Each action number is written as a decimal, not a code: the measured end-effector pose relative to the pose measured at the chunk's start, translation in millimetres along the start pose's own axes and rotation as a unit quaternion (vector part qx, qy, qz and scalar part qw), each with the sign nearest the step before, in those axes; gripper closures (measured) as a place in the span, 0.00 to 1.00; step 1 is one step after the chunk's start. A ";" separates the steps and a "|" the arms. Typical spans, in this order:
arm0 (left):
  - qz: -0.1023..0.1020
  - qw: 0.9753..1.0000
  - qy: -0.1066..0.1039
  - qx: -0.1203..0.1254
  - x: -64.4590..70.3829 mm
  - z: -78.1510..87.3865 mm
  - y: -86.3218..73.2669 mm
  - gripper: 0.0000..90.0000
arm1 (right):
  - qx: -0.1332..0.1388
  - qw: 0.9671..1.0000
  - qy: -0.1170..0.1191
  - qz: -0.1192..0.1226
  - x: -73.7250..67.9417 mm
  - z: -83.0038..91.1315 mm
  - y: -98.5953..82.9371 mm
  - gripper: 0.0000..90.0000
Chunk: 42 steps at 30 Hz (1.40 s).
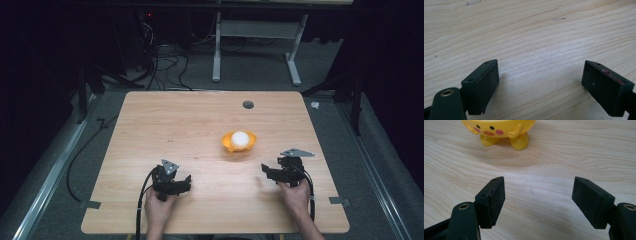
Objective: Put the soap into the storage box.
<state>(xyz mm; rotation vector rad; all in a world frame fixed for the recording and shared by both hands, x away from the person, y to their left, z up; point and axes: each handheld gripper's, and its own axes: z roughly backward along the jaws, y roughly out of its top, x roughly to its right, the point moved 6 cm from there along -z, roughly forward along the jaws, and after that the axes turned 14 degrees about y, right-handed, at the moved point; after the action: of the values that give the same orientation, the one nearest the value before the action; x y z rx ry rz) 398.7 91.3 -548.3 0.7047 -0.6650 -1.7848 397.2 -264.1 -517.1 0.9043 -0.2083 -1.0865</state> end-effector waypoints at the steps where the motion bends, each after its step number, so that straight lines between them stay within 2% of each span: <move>1: 0.000 1.000 0.000 0.000 0.0 0.0 0.0 0.16 | 0.000 1.000 -0.001 0.002 -0.1 -0.7 -0.8 0.30; 23: 0.000 1.000 0.000 0.000 0.0 0.0 0.0 0.16 | -0.010 1.000 -0.007 -0.001 0.5 -6.8 -15.3 0.30; 42: 0.000 1.000 0.000 0.000 0.0 0.0 0.0 0.16 | -0.015 1.000 -0.015 0.010 -1.2 -10.9 -23.6 0.30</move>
<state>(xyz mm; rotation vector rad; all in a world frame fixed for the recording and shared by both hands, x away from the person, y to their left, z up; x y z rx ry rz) 398.7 91.3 -548.3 0.7043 -0.6652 -1.7855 386.8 -261.1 -540.8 0.8574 -0.2249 -1.0817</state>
